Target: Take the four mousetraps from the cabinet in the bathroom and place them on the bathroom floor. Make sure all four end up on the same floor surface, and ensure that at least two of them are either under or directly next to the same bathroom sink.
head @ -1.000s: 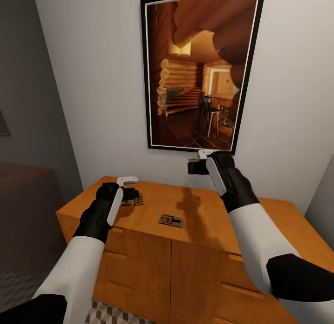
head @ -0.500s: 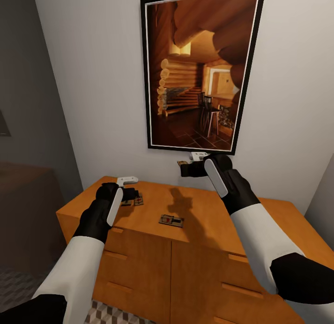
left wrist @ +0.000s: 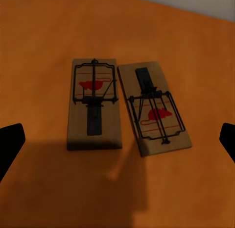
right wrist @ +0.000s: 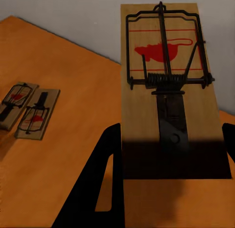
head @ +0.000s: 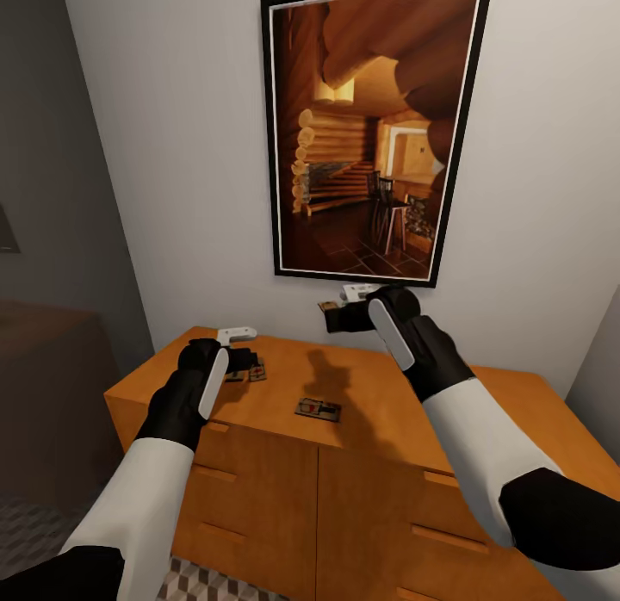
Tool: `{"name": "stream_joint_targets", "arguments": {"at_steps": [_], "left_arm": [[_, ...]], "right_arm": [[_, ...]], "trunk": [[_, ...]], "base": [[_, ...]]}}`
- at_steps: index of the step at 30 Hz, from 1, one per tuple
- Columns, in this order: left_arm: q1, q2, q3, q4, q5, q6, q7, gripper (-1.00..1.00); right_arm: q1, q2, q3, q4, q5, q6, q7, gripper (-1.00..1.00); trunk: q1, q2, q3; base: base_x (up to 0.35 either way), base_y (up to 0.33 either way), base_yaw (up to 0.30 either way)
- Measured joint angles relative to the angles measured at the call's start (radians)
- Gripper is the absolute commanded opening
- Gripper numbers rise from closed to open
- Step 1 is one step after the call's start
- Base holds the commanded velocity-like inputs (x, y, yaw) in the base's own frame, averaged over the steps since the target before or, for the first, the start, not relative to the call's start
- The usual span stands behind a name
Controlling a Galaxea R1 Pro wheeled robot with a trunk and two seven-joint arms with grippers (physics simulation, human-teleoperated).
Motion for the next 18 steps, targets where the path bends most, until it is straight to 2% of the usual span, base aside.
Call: {"name": "stream_joint_targets", "arguments": {"at_steps": [4,7,18], "left_arm": [[0.000,0.000,0.000,0.000,0.000,0.000,-0.001,1.00],[0.000,-0.001,0.001,-0.003,0.000,-0.003,-0.001,1.00],[0.000,-0.003,0.001,-0.003,0.001,-0.008,0.000,1.00]], "right_arm": [[0.000,0.000,0.043,-0.026,-0.005,0.000,0.025,-1.00],[0.000,-0.001,0.056,-0.038,-0.005,0.000,0.037,-1.00],[0.000,-0.006,0.064,-0.037,-0.004,0.000,0.044,-1.00]], "trunk": [[0.000,0.000,0.000],[0.000,0.000,0.000],[0.000,0.000,0.000]], "base": [[0.000,0.000,0.000],[0.000,0.000,0.000],[0.000,0.000,0.000]]}}
